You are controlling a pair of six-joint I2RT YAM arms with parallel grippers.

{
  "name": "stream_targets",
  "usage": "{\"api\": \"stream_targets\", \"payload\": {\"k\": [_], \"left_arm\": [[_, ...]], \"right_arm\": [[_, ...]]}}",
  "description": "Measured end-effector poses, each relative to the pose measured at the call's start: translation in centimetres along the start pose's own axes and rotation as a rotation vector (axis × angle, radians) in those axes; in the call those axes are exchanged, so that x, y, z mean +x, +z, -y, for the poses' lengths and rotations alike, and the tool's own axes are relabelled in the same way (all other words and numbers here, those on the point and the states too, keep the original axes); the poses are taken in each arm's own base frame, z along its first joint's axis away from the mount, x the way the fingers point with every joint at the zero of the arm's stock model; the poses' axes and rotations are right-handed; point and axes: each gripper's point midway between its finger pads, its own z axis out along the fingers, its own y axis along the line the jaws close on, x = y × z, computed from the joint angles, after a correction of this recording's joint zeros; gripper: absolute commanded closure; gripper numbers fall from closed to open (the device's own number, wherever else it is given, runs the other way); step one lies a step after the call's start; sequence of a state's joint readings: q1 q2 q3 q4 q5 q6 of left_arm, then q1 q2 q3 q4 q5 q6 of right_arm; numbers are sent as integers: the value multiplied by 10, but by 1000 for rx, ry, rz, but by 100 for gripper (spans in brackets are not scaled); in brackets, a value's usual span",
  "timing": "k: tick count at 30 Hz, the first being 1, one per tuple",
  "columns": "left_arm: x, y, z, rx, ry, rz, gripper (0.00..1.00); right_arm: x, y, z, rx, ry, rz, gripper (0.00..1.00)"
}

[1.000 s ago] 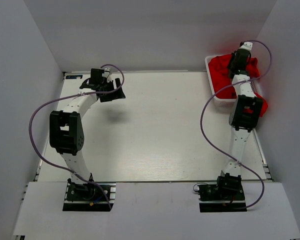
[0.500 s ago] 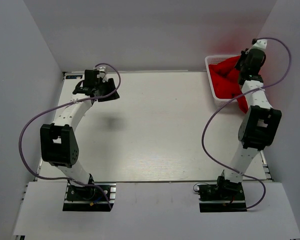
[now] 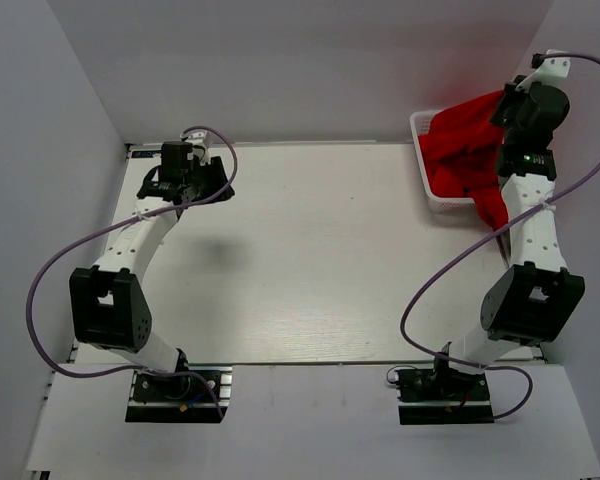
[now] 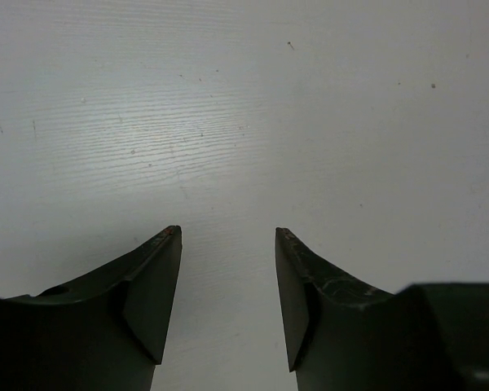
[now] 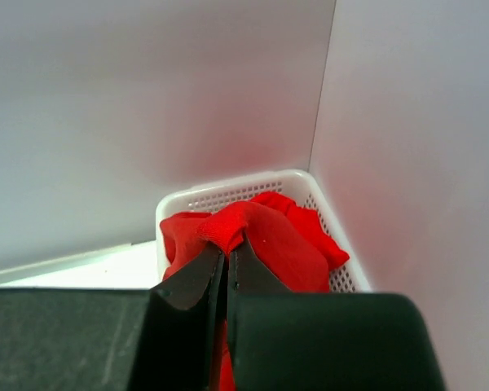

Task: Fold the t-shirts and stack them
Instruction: Grab crumpled tshirt from bin with the right arm

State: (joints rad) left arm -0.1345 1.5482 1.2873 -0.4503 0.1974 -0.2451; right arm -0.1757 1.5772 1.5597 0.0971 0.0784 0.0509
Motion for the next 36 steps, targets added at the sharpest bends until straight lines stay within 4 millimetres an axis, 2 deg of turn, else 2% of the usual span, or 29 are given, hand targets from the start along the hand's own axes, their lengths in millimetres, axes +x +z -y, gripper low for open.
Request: {"api": "stream_targets", "payload": {"k": [2,4,10,12,14,15,17,19,22,26,28,30,31,32,33,34,36], "left_arm": [[-1,-2,1,1,1,7,40],[-4,-5,2,5,2,20,40],[-7,-10,5,17,-1,44,40],[-5,-10,5,18,-5,44,40],[0,-9,4,16,-11,36,40],[2,-9,3,16,-12,30,40],[6,-9,3,14,-16,21,40],[7,-9,2,11,-18,18,40],[5,-12,3,10,-20,26,40],[4,-16,4,11,-19,33,40],[4,-16,4,10,-19,31,40],[6,-16,3,8,-21,23,40],[7,-16,3,7,-22,18,40],[8,-16,3,6,-22,15,40],[9,-16,3,5,-24,11,38],[10,-16,2,4,-24,7,35],[12,-17,2,0,-26,-1,33]], "right_arm": [[-11,0,-3,-14,-5,-6,100],[-34,0,-7,-32,-6,21,100],[-137,-13,-26,-116,3,226,100],[-165,-20,-30,-130,6,282,100],[-175,-26,-31,-138,10,304,100],[-171,-28,-32,-143,10,293,100],[-149,-26,-33,-155,12,246,100],[-111,-24,-33,-154,18,160,100],[-29,-18,-25,-114,28,-15,100],[60,-18,-13,-49,28,-222,100],[91,-16,-9,-27,25,-297,100],[113,-12,-7,-20,22,-350,100],[123,-9,-7,-20,20,-370,97],[137,-6,-6,-20,19,-403,77],[149,-3,-7,-19,23,-432,38],[163,-1,-6,-16,27,-466,10],[192,0,-7,-17,19,-541,10]]}}
